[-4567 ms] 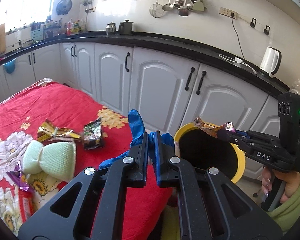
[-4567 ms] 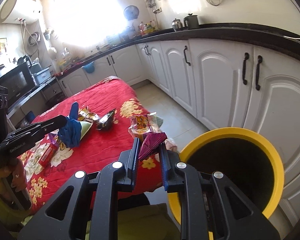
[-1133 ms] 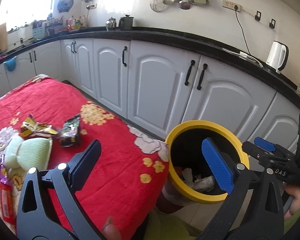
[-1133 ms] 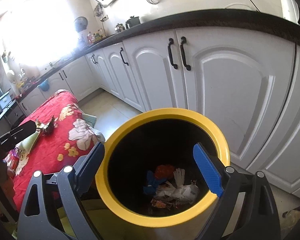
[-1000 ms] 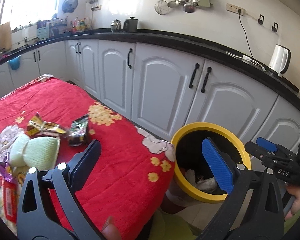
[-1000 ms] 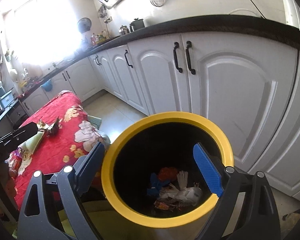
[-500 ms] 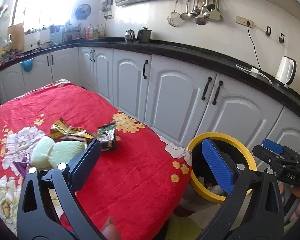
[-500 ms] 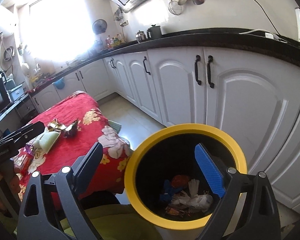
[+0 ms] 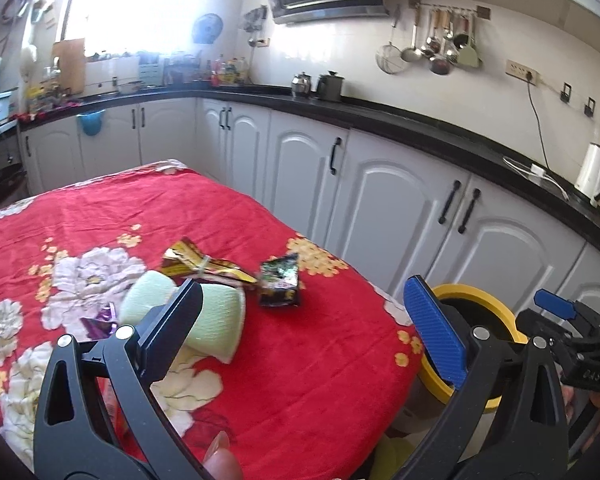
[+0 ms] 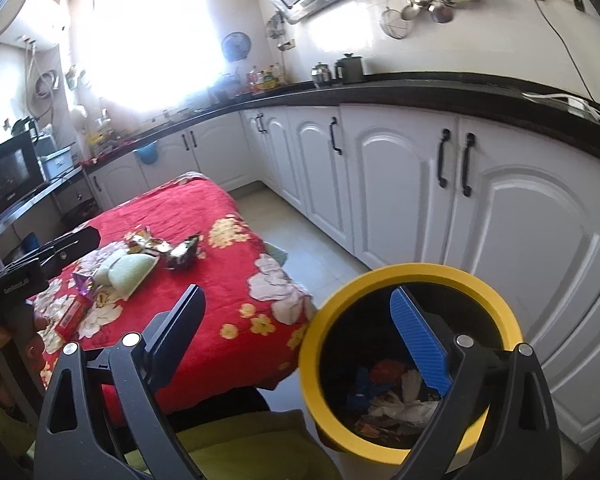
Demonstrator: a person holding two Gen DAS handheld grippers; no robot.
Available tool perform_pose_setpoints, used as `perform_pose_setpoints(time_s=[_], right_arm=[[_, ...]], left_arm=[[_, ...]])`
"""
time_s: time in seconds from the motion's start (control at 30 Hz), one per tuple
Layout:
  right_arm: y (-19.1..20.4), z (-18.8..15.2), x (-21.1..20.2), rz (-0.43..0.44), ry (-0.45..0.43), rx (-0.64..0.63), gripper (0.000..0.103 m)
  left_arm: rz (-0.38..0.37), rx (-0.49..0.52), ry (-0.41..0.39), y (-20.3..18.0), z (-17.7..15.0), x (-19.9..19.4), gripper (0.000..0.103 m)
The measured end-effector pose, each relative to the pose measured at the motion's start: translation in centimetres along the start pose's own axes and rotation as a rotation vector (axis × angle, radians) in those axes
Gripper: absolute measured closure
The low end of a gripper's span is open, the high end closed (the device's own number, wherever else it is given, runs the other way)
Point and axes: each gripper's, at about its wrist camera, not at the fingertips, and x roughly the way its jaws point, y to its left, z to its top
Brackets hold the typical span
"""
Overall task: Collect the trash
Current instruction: 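Move both tools back over the table toward the red can and green pad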
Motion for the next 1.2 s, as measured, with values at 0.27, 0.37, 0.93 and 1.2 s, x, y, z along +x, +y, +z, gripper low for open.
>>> perform_pose_setpoints(time_s=[0.27, 0.37, 0.93, 1.2], right_arm=[[3.3, 1.0, 0.5, 0.049, -0.004, -0.054, 0.01], [4.5, 1.4, 0.7, 0.068, -0.006, -0.073, 0.01], [11.5, 2.5, 4.6, 0.172, 0.044, -0.152, 0.008], [14.9, 2.4, 8.8, 0.232, 0.112, -0.166, 0.008]], left_arm=[[0.032, -0.04, -0.035, 2.4, 0.8, -1.2, 0.01], [0.05, -0.051, -0.044, 3.5, 1.0, -1.6, 0.01], [0.186, -0.016, -0.019, 11.0, 0.2, -3.8, 0.01], [0.169, 0.007, 0.041, 13.3, -1.6, -3.8, 0.01]])
